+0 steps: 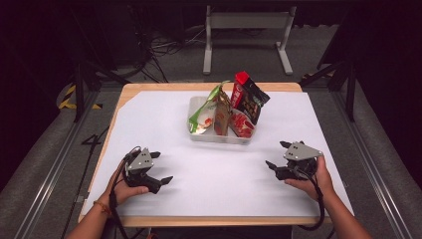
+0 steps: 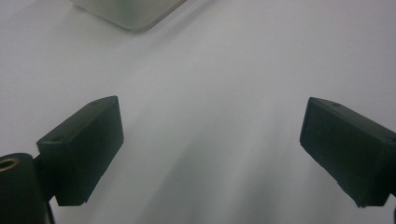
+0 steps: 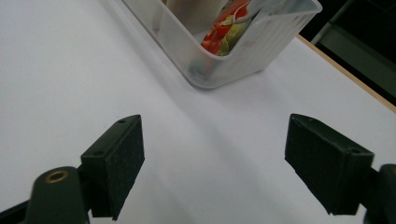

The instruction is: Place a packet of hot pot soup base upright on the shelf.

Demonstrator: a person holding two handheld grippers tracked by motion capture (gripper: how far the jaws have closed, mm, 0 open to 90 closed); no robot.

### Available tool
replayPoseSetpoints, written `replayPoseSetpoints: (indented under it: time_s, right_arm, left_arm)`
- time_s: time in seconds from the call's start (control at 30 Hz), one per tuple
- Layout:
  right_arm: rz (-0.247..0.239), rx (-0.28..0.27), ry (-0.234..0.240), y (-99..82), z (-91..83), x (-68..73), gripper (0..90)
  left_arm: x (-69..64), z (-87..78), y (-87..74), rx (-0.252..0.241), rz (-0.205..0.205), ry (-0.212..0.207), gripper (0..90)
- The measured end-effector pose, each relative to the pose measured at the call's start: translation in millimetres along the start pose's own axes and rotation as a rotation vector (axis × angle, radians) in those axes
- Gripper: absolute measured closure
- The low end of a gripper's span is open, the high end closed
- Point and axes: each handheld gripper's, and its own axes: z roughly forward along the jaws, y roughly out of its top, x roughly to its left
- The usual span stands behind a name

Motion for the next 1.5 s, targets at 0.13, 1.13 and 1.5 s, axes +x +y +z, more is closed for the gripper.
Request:
replayPoseSetpoints:
  time_s: [0.13, 1.13, 1.5]
  right_arm:
    - [0.015, -0.011, -0.008, -4.8, -4.5, 0.2, 16.5]
    - [0.162, -0.061, -0.075, -49.7, -31.4, -5.5, 10.9]
    - [0.203, -0.075, -0.097, -63.5, -43.2, -10.6, 11.0]
  left_arm:
    - [0.3, -0.3, -0.3, 0.0, -0.002, 0.001, 7.1]
    - [0.7, 0.4, -0.8, 0.004, 0.005, -0.001, 7.0]
    - [0.2, 0.5, -0.9, 0.005, 0.006, -0.004, 6.9]
